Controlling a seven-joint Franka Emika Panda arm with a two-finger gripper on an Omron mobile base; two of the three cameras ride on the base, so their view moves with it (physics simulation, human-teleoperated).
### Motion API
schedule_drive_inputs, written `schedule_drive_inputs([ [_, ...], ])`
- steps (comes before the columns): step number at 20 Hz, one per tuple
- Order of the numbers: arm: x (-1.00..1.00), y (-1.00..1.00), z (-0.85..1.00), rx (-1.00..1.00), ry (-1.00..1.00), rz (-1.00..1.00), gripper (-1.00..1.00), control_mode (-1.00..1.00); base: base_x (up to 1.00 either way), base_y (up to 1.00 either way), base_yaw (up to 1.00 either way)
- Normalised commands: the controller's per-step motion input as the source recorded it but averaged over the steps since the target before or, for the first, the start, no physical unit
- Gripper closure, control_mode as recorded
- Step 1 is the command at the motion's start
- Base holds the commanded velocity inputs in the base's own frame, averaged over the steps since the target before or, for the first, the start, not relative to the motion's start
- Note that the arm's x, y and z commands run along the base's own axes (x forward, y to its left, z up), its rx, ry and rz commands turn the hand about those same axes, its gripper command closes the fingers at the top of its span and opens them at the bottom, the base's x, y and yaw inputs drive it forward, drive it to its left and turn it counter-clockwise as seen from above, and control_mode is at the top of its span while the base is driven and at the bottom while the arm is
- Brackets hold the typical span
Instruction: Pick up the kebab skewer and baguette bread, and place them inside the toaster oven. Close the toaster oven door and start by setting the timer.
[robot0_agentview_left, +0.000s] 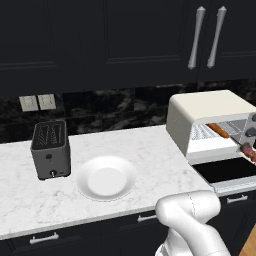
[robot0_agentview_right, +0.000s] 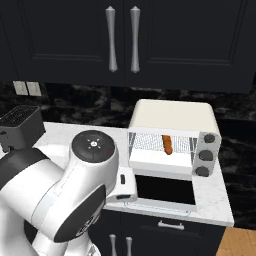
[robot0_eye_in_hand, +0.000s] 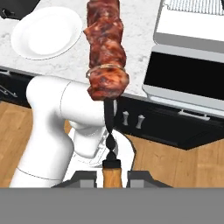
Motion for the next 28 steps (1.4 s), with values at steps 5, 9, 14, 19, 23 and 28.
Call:
schedule_drive_inputs([
  [5, 0.08, -0.51, 0.0, 0.0, 0.0, 0.0, 1.0, -1.0, 0.0, 0.0, 0.0],
  [9, 0.13, -0.37, -0.08, 0.0, 0.0, 0.0, 1.0, -1.0, 0.0, 0.0, 0.0],
  [14, 0.36, -0.1, -0.25, 0.0, 0.0, 0.0, 1.0, -1.0, 0.0, 0.0, 0.0],
  [19, 0.65, 0.03, -0.34, 0.0, 0.0, 0.0, 1.0, -1.0, 0.0, 0.0, 0.0],
  [23, 0.69, 0.0, -0.31, 0.0, 0.0, 0.0, 1.0, -1.0, 0.0, 0.0, 0.0],
  [28, 0.58, -0.03, -0.44, 0.0, 0.0, 0.0, 1.0, -1.0, 0.0, 0.0, 0.0],
])
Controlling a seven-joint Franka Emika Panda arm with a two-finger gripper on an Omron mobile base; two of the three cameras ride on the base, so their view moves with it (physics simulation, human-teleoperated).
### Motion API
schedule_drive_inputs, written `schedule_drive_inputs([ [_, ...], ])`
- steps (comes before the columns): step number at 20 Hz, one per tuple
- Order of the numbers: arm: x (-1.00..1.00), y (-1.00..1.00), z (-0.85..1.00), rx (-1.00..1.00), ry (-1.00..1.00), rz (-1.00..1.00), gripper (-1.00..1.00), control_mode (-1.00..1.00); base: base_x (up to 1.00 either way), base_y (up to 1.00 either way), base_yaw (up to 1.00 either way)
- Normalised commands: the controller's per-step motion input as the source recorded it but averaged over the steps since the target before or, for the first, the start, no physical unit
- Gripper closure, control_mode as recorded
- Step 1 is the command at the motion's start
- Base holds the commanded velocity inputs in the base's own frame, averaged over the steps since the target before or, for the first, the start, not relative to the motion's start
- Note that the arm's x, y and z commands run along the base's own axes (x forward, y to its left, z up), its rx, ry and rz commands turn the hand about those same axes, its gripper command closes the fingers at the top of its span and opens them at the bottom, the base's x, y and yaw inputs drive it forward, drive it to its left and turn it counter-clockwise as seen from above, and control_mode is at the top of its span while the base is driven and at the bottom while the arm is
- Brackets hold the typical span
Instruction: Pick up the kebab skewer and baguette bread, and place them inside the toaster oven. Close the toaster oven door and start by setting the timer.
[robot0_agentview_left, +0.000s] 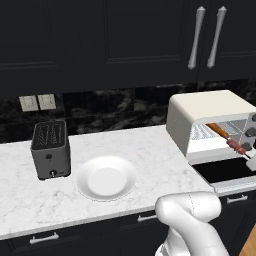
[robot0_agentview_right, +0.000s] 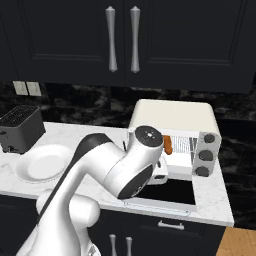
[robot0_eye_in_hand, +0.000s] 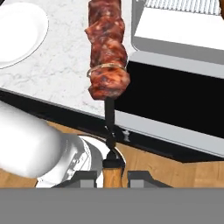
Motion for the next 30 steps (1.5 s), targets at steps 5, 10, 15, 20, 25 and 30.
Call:
schedule_drive_inputs([
  [5, 0.33, -0.34, -0.4, 0.02, -0.01, 0.0, 1.0, -1.0, 0.0, 0.0, 0.0],
  [10, 0.46, -0.32, -0.06, 0.04, -0.02, 0.0, 1.0, -1.0, 0.0, 0.0, 0.0],
  [15, 0.47, -0.06, 0.0, 0.03, 0.0, 0.0, 1.0, -1.0, 0.0, 0.0, 0.0],
  [20, 0.3, 0.0, -0.13, 0.0, -0.02, 0.0, 1.0, -1.0, 0.0, 0.0, 0.0],
  [25, 0.03, 0.0, -0.17, 0.03, -0.17, 0.0, 1.0, -1.0, 0.0, 0.0, 0.0],
  [30, 0.35, 0.0, 0.0, 0.04, -0.07, 0.0, 1.0, -1.0, 0.0, 0.0, 0.0],
])
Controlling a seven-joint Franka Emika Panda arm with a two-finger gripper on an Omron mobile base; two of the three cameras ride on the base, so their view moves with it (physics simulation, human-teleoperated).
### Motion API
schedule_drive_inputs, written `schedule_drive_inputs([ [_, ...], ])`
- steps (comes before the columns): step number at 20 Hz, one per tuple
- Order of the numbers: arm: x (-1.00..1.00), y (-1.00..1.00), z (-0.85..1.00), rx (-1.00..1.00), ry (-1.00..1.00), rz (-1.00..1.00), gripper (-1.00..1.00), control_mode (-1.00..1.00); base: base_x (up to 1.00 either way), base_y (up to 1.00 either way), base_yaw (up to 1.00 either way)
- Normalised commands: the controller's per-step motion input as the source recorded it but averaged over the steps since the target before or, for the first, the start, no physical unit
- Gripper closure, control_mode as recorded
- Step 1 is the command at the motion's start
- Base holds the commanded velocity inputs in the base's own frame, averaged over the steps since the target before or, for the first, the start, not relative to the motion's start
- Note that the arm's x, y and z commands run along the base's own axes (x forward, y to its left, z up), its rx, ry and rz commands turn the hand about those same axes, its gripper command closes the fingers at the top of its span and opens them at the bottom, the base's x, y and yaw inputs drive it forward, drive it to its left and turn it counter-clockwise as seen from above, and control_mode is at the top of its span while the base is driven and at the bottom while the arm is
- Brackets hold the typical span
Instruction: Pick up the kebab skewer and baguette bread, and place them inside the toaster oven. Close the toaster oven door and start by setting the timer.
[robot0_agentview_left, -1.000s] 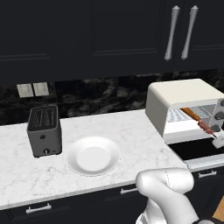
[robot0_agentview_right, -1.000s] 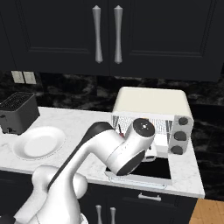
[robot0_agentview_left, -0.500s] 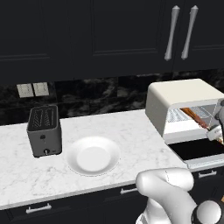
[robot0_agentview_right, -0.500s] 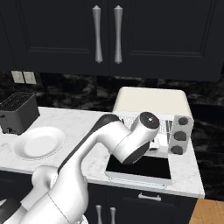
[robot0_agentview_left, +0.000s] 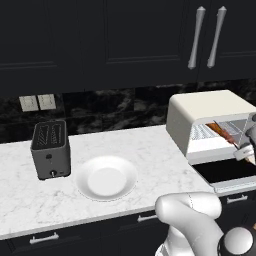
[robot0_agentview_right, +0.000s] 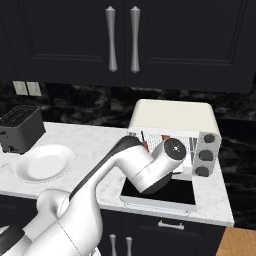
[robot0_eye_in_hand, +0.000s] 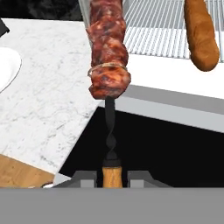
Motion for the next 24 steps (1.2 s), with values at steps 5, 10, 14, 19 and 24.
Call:
schedule_drive_inputs([
  [5, 0.26, 0.0, -0.01, 0.02, -0.01, 0.0, 1.0, -1.0, 0.0, 0.0, 0.0],
  [10, -0.01, -0.09, -0.42, 0.01, 0.0, 0.0, 1.0, -1.0, 0.0, 0.0, 0.0],
  [14, 0.0, 0.0, -0.53, 0.0, 0.0, 0.0, 1.0, -1.0, 0.0, 0.0, 0.0],
  [19, 0.17, -0.01, -0.17, 0.02, 0.0, 0.0, 1.0, -1.0, 0.0, 0.0, 0.0],
  [24, 0.34, 0.0, 0.04, 0.05, 0.0, 0.0, 1.0, -1.0, 0.0, 0.0, 0.0],
])
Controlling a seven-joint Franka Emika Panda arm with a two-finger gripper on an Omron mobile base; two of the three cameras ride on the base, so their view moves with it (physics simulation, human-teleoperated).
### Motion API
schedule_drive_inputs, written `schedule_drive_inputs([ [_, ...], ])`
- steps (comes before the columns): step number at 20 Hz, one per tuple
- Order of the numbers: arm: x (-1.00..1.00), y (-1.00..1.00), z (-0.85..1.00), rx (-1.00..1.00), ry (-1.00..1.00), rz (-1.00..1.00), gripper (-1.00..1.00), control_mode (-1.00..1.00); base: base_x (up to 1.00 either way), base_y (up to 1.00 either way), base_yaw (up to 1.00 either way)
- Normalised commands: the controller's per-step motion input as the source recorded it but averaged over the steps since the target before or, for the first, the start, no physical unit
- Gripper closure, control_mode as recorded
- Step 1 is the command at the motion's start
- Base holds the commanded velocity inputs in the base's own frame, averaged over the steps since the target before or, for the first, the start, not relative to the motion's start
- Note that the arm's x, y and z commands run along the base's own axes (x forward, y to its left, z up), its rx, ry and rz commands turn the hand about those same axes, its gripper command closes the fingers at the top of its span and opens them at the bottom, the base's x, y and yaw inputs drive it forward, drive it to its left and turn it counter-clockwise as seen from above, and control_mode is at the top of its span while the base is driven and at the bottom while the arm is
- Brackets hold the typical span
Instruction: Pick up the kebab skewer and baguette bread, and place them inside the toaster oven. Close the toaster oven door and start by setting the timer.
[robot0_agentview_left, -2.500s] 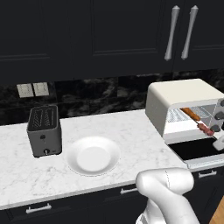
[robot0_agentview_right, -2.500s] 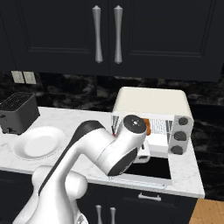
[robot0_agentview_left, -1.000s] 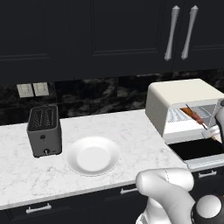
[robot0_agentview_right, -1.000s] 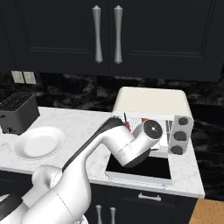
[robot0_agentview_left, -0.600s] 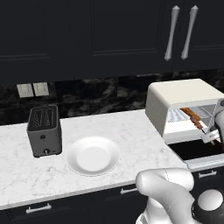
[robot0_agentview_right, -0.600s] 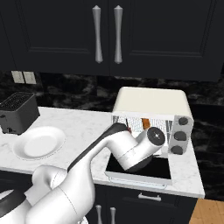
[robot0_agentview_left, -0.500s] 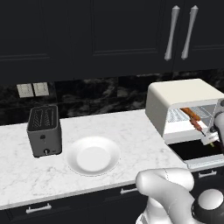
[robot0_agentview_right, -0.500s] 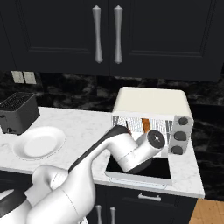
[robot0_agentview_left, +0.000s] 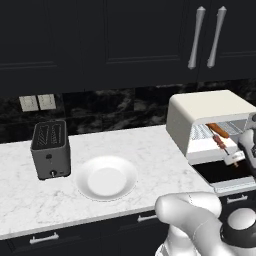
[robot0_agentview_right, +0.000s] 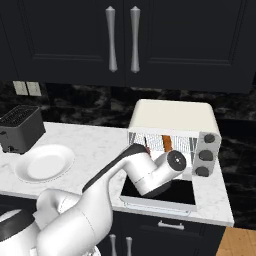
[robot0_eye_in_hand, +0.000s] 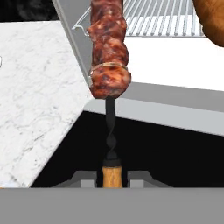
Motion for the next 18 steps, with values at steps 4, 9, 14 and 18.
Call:
schedule_drive_inputs([
  [4, 0.38, 0.0, 0.09, 0.05, 0.0, 0.0, 1.0, -1.0, 0.0, 0.0, 0.0],
  [9, 0.37, 0.0, 0.04, 0.05, 0.02, 0.0, 1.0, -1.0, 0.0, 0.0, 0.0],
  [14, 0.35, 0.0, 0.0, 0.04, 0.02, 0.0, 1.0, -1.0, 0.0, 0.0, 0.0],
  [18, 0.34, 0.0, 0.0, 0.03, 0.0, 0.0, 1.0, -1.0, 0.0, 0.0, 0.0],
])
